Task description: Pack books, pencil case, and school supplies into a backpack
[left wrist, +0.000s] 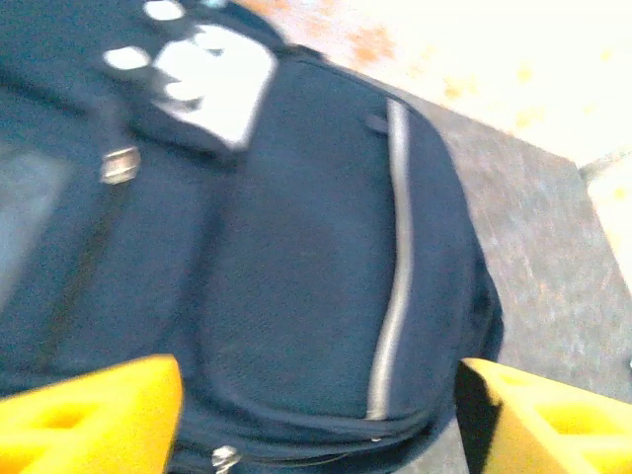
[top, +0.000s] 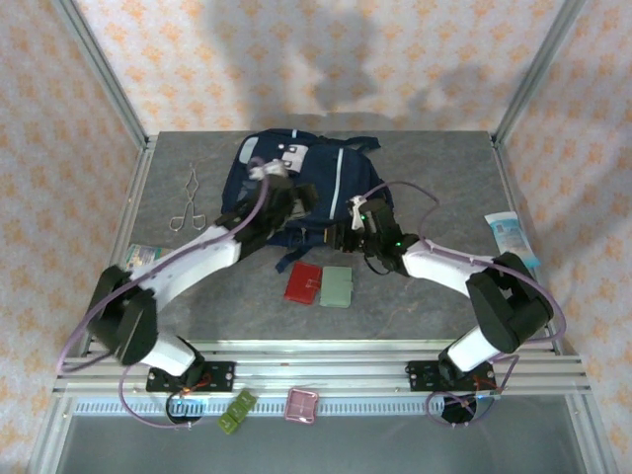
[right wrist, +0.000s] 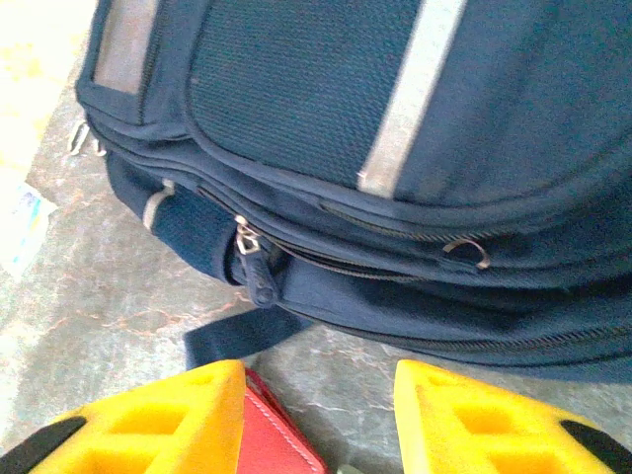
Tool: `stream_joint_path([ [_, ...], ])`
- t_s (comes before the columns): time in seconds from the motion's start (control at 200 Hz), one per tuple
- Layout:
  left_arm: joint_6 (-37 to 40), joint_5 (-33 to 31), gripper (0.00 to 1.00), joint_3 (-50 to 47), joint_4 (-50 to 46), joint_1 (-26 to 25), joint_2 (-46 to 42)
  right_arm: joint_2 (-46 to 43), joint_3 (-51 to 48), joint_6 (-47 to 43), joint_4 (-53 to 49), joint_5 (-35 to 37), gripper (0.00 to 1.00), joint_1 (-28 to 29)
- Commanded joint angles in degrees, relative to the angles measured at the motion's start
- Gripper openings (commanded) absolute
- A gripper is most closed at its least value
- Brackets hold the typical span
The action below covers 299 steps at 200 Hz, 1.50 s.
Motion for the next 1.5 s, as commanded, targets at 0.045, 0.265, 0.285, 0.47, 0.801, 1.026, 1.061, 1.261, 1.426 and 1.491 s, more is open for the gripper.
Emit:
stream_joint_path([
  [0.045, -13.5, 6.2, 0.76, -14.7, 17.6, 4.5, -2.7, 1.0, 2.9, -0.6, 1.7, -0.6, 0.44, 0.4],
  [0.265, -19.7, 7.7, 0.75, -18.3, 24.5, 5.7, 2.9, 0.0, 2.4, -0.3, 1.6, 0.3, 0.44, 0.4],
  [0.285, -20.0, 7.5, 0.75, -18.6, 25.2, 5.8, 3.3, -0.2, 2.3, -0.3, 1.6, 0.5, 0.44, 0.4],
  [0.47, -22.2, 7.1, 0.74, -20.3, 32.1, 6.6, 6.5, -1.5, 1.3, -0.1, 1.6, 0.8, 0.44, 0.4],
  [0.801, -22.8, 5.5, 0.73, -19.1, 34.5, 7.0, 11.8, -1.9, 1.3, -0.1, 1.5, 0.2, 0.44, 0.4],
  [1.026, -20.9, 8.0, 0.5, -14.0, 33.6, 7.9, 14.7, 0.1, 1.5, -0.8, 0.8, -0.3, 0.43, 2.0],
  [1.061, -20.6, 9.0, 0.43, -12.8, 32.5, 8.0, 15.5, 0.7, 1.9, -1.2, 0.1, 0.5, 0.43, 2.7],
  [1.261, -22.1, 14.4, 0.13, -10.6, 32.5, 8.6, 18.1, 5.1, 4.8, -1.5, -1.8, 3.2, 0.43, 5.0],
  [1.426, -23.7, 17.6, 0.0, -11.6, 33.7, 8.5, 15.5, 8.7, 9.1, -1.1, -4.5, 7.4, 0.44, 6.9],
  [1.491, -24.1, 18.0, 0.0, -12.2, 33.7, 8.4, 14.0, 10.2, 11.1, 0.0, -5.6, 9.4, 0.44, 7.2],
])
